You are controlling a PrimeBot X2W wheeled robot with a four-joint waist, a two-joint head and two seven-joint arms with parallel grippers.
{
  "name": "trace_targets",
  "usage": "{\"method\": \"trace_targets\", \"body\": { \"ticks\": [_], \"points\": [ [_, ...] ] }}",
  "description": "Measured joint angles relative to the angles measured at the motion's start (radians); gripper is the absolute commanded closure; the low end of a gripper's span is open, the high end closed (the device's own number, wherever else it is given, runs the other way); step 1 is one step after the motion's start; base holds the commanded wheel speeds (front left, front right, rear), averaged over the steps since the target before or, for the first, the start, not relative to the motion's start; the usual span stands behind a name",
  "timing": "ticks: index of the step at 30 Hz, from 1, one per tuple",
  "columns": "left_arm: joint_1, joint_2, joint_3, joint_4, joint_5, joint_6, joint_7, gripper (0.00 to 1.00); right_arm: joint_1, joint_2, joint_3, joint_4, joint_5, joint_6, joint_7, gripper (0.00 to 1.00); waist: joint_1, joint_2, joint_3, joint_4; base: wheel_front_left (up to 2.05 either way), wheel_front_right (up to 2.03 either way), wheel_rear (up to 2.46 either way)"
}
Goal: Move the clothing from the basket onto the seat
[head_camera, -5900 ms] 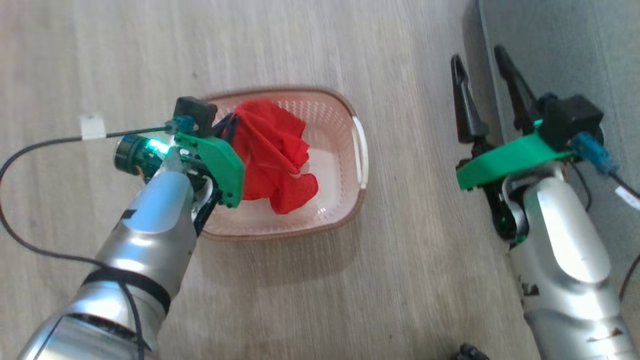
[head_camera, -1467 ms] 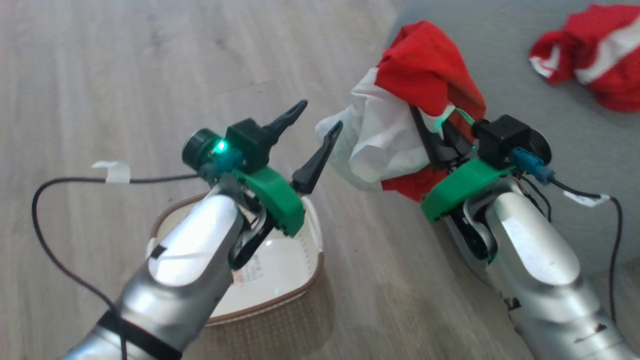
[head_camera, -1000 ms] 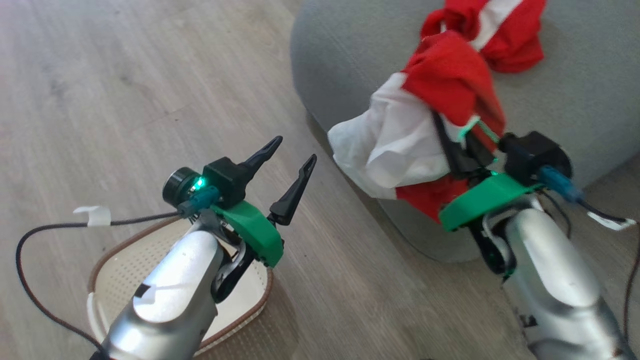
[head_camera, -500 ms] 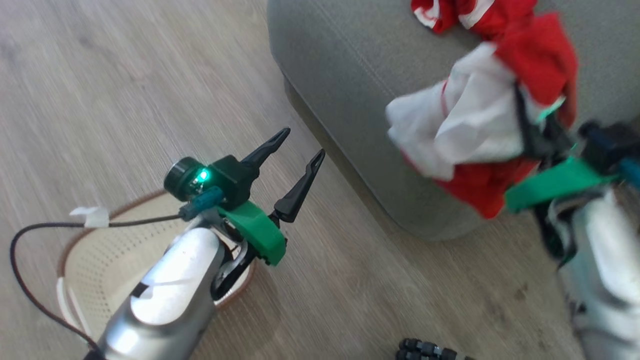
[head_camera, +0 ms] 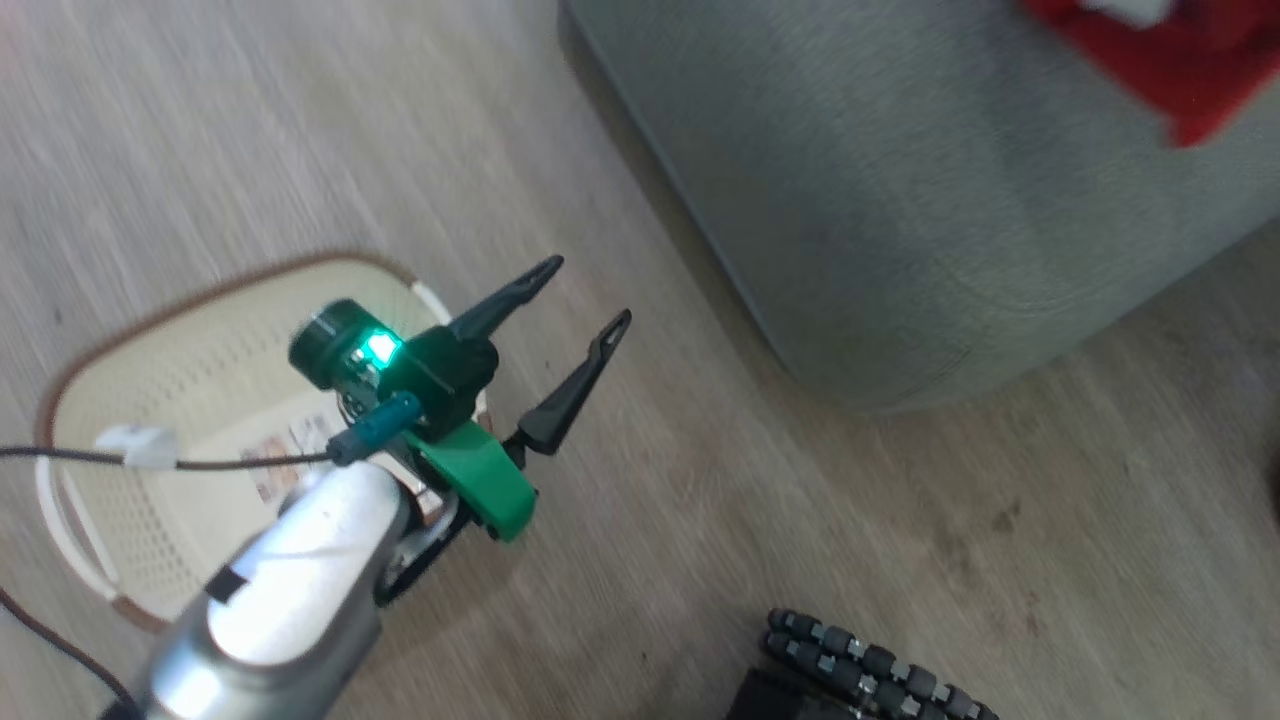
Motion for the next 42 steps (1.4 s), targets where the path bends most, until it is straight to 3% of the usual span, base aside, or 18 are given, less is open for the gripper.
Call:
{"method": "trace_targets", "body": {
  "ticks": [11, 19, 25, 28, 30, 31, 32, 33, 34, 42],
  "points": [
    [-0.098, 0.086, -0.071, -0.011, -0.014, 0.000, 0.000, 0.00, -0.335, -0.118, -0.187, 0.156, -0.113, 0.000, 0.009, 1.00, 0.0001, 0.0000, 0.185, 0.089, 0.00, 0.00, 0.00],
    [-0.162, 0.122, -0.089, -0.038, -0.013, 0.000, 0.000, 0.00, -0.447, -0.236, -0.434, 0.214, -0.284, 0.000, 0.109, 1.00, -0.0001, 0.0000, 0.286, 0.180, 0.00, 0.00, 0.00],
    [-0.161, 0.133, -0.062, -0.040, -0.013, 0.000, -0.004, 0.00, -0.433, -0.208, -0.667, 0.289, -0.353, 0.000, 0.183, 1.00, 0.0000, 0.0000, 0.352, 0.238, 0.00, 0.00, 0.00],
    [-0.161, 0.154, -0.040, -0.041, -0.013, 0.000, -0.004, 0.00, -0.404, -0.139, -0.745, 0.344, -0.351, 0.000, 0.220, 1.00, 0.0001, -0.0001, 0.373, 0.261, 0.00, 0.00, 0.00],
    [-0.161, 0.158, -0.018, -0.041, -0.013, 0.000, -0.004, 0.00, -0.368, -0.083, -0.742, 0.369, -0.347, 0.000, 0.219, 1.00, 0.0001, -0.0001, 0.376, 0.273, 0.00, 0.00, 0.00],
    [-0.161, 0.156, -0.010, -0.040, -0.013, 0.000, -0.004, 0.00, -0.350, -0.059, -0.740, 0.379, -0.339, 0.000, 0.214, 0.89, 0.0001, 0.0000, 0.374, 0.277, 0.00, 0.00, 0.00],
    [-0.160, 0.152, -0.004, -0.040, -0.013, 0.000, -0.004, 0.00, -0.334, -0.037, -0.739, 0.386, -0.329, 0.000, 0.198, 0.59, 0.0001, 0.0000, 0.368, 0.279, 0.00, 0.00, 0.00],
    [-0.161, 0.149, 0.000, -0.040, -0.013, 0.000, -0.004, 0.00, -0.319, -0.024, -0.739, 0.391, -0.317, 0.000, 0.182, 0.09, 0.0000, 0.0000, 0.362, 0.281, 0.00, 0.00, 0.00],
    [-0.160, 0.144, 0.001, -0.040, -0.013, 0.000, -0.004, 0.00, -0.308, -0.016, -0.740, 0.398, -0.301, 0.000, 0.171, 0.00, -0.0001, 0.0000, 0.354, 0.282, 0.00, 0.00, 0.00],
    [-0.147, 0.070, 0.009, -0.015, -0.031, 0.000, -0.004, 0.00, -0.175, -0.022, -0.592, 0.481, -0.239, 0.000, 0.056, 0.00, -0.0003, 0.0000, 0.262, 0.302, 0.00, 0.00, 0.00]
  ]
}}
